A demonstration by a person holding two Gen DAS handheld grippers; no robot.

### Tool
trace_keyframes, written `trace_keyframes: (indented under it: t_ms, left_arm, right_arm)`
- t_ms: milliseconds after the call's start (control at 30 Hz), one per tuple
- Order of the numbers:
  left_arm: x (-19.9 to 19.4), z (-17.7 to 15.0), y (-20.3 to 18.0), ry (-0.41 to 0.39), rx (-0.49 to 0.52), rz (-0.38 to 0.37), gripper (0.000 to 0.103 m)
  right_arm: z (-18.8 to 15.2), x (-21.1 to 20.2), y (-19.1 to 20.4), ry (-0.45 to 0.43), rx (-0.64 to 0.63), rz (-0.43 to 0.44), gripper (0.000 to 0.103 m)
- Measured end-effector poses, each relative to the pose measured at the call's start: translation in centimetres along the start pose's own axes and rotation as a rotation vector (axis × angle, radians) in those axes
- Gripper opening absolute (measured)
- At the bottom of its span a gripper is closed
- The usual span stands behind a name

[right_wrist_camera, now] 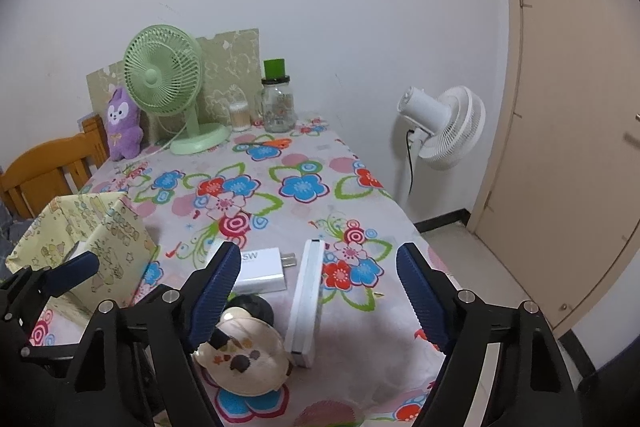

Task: Organize rigid objects
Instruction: 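Lower the right tool onto the long white power bank and close it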

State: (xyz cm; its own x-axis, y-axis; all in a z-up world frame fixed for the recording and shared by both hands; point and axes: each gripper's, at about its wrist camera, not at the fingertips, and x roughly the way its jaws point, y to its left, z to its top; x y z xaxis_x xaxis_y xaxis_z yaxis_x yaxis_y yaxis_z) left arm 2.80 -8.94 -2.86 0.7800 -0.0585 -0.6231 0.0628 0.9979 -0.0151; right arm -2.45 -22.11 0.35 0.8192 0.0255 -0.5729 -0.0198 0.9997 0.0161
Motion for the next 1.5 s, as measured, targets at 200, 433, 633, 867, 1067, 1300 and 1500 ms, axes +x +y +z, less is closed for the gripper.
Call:
trace_keyframes:
  t_ms: [200, 433, 633, 867, 1067, 1300, 1500]
  left_arm:
    - [1.8, -0.3, -0.8, 0.040, 0.001, 0.005, 0.081]
    - [3.9, -0.6, -1.1, 0.084, -0.002, 0.012, 0.080]
    - [5.5, -1.1, -0.9, 0.122, -0.007, 0.018, 0.079]
    - [6.9, -1.7, -0.8, 0.160, -0.002, 0.015, 0.077]
    - [7.1, -1.8, -1.0, 0.153, 0.015, 0.016, 0.077]
    - [7.0, -1.9, -1.4, 0.153, 0.030, 0.007, 0.079]
    - [6.6, -2.0, -1.6, 0.139, 0.028, 0.000, 0.080]
  right_arm:
    - [-0.3, 1.5, -0.6, 0.011, -0.009, -0.008, 0.077]
    - [-0.7, 3.9, -1.1, 0.027, -0.016, -0.012, 0.074]
    - [-1.1, 5.8, -1.1, 0.073, -0.011, -0.004, 0.073]
    - [-2.0, 7.8, -1.0, 0.135, 0.002, 0.011, 0.067]
    - [-2.5, 9.3, -1.2, 0.189, 0.039, 0.044, 0.045]
    - [-2.9, 10.0, -0.7, 0.212, 0.054, 0.078, 0.024]
    - [-3.0, 9.3, -1.6, 0.202, 0.079, 0.069, 0.024]
